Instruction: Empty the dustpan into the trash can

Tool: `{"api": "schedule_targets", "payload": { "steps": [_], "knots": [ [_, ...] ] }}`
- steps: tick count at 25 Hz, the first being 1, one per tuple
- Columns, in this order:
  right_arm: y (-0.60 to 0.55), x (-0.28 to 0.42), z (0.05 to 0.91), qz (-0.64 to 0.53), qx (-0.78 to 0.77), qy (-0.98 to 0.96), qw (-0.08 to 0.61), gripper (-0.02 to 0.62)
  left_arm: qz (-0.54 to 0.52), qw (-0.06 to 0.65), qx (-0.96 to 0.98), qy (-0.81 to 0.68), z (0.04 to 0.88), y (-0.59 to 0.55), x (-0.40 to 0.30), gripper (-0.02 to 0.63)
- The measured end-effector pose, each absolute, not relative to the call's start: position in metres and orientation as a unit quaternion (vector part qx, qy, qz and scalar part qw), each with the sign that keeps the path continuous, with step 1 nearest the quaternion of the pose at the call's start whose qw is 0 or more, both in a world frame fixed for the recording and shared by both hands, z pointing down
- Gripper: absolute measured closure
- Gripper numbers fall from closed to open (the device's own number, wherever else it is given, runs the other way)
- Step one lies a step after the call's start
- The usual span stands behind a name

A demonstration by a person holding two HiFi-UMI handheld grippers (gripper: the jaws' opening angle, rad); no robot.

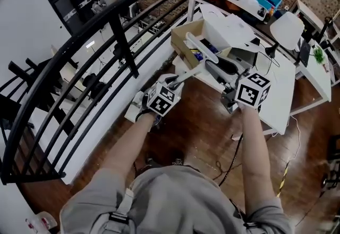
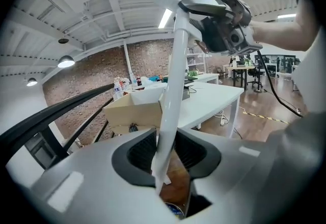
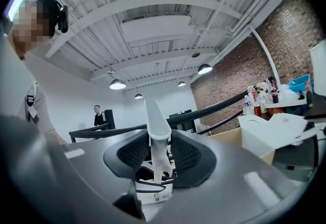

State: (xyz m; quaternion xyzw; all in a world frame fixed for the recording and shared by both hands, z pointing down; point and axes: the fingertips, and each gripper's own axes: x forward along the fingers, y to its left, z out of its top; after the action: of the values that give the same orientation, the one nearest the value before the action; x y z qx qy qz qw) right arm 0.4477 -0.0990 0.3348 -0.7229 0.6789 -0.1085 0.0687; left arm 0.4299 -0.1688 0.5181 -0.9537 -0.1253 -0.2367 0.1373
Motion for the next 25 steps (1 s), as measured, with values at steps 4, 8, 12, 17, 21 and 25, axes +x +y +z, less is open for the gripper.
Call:
{"api": "schedule_targets", "payload": {
  "steps": [4,8,12,17,21,25],
  "knots": [
    [-0.087,0.455,0.341,-0.108,-0.721,0.68,0.077,0.468,-0.243,0.145,-0.951,-0.128,0.522,-0.16,0.437,0.497],
    [-0.084,0.457,0.342,-0.108,-0.718,0.683,0.081,0.469,-0.252,0.147,-0.948,-0.129,0.524,-0.157,0.437,0.497],
    [-0.081,0.457,0.342,-0.11,-0.712,0.688,0.087,0.47,-0.261,0.152,-0.945,-0.124,0.523,-0.155,0.435,0.499],
    [-0.083,0.454,0.338,-0.1,-0.703,0.698,0.095,0.472,-0.27,0.168,-0.941,-0.116,0.519,-0.157,0.431,0.503],
    [-0.088,0.448,0.332,-0.094,-0.698,0.703,0.094,0.474,-0.271,0.171,-0.941,-0.113,0.514,-0.161,0.426,0.505],
    [-0.087,0.445,0.329,-0.094,-0.695,0.707,0.091,0.474,-0.273,0.171,-0.94,-0.11,0.511,-0.161,0.421,0.504]
  ]
}}
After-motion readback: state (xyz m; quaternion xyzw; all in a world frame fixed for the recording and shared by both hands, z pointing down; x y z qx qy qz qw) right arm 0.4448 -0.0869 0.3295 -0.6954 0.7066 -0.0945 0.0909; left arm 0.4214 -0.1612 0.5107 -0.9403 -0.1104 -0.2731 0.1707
